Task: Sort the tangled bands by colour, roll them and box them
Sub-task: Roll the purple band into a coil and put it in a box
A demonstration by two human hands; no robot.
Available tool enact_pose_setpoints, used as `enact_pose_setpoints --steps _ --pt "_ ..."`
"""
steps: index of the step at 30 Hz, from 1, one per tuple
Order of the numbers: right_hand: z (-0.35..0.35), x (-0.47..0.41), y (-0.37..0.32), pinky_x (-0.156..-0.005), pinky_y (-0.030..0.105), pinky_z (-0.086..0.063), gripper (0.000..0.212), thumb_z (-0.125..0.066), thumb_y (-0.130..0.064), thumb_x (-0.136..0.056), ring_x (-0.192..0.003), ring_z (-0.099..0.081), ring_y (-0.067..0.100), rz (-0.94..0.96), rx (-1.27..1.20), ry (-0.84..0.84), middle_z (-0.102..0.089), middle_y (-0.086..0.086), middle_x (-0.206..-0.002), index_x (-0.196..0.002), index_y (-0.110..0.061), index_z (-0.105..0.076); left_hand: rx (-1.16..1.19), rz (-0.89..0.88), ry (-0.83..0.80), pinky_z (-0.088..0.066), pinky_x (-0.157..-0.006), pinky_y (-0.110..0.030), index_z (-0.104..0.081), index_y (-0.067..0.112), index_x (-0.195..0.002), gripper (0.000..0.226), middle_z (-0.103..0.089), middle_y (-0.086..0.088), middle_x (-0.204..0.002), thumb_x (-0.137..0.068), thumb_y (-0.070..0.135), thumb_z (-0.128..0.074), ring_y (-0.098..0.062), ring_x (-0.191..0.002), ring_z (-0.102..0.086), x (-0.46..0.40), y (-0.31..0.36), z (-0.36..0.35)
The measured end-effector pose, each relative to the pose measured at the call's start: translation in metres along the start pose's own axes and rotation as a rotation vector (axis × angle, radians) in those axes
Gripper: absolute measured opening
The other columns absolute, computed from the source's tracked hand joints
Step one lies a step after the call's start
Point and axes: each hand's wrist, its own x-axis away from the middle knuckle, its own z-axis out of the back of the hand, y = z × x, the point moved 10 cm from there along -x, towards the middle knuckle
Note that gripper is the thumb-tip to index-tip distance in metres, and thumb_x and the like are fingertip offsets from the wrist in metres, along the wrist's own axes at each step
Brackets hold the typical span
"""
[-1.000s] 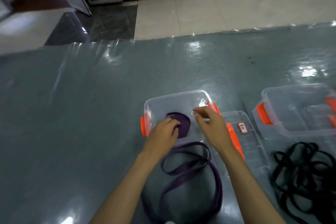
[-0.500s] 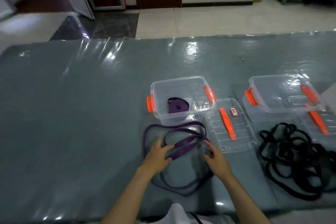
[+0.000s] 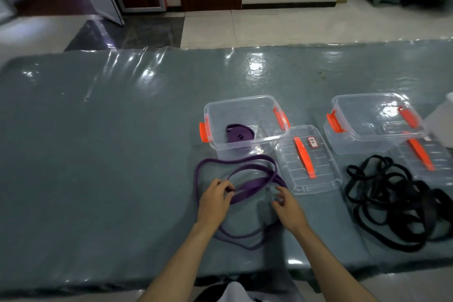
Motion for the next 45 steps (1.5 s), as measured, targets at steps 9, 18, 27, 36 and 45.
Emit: enact_pose_setpoints --steps 9,18,27,36,45 --pt "-0.044 -0.011 -0.04 -0.111 0.047 -0.046 0.068 -0.062 0.01 -0.099 -0.14 -0.052 0.032 -0.15 -0.661 -0.093 -0.05 0.014 -0.156 -0.16 -0.003 -0.035 -0.096 0.121 -0.387 -0.044 -0.112 -0.036 -0.035 0.031 -0.162 0.071 -0.04 -0.004 -0.16 -0.099 0.018 -0.064 -0.03 -0.137 -0.053 0.026 -0.032 -0.043" --pt "-0.005 -0.003 -0.059 -0.107 0.042 -0.05 0.031 -0.06 0.008 -0.097 -0.121 -0.064 0.035 0.076 0.008 0.126 -0.069 0.018 -0.125 -0.125 -0.001 -0.069 0.029 0.091 -0.173 -0.051 -0.102 -0.034 -0.049 0.032 -0.155 0.078 -0.066 -0.009 -0.131 -0.091 -0.012 -0.052 -0.026 -0.116 -0.065 0.023 -0.033 -0.027" --pt "0.006 -0.02 -0.043 -0.106 0.049 -0.048 0.056 -0.068 -0.003 -0.095 -0.127 -0.06 0.04 0.1 0.311 0.005 -0.062 0.019 -0.14 -0.149 -0.01 -0.051 0.415 0.032 0.217 -0.056 -0.08 -0.018 -0.073 0.029 -0.095 0.036 -0.074 0.016 -0.099 -0.09 -0.006 -0.07 -0.004 -0.092 -0.072 0.026 -0.027 0.04" --pt "-0.009 -0.016 -0.017 -0.087 0.045 -0.059 0.022 -0.075 -0.016 -0.089 -0.095 -0.074 0.035 -0.022 0.319 -0.014 -0.079 0.015 -0.097 -0.11 -0.008 -0.078 0.433 0.166 0.563 -0.055 -0.082 -0.022 -0.078 0.014 -0.092 0.03 -0.06 -0.001 -0.104 -0.089 -0.013 -0.067 -0.011 -0.095 -0.067 0.05 -0.041 0.074" --pt "0.013 0.009 -0.01 -0.057 0.029 -0.06 0.015 -0.074 -0.012 -0.096 -0.076 -0.069 0.018 -0.117 -0.524 0.125 -0.072 0.013 -0.1 -0.109 -0.011 -0.067 0.147 0.508 0.364 -0.039 -0.113 -0.046 -0.07 0.01 -0.113 0.032 -0.053 -0.012 -0.134 -0.084 -0.003 -0.07 -0.033 -0.128 -0.052 0.051 -0.064 0.048"
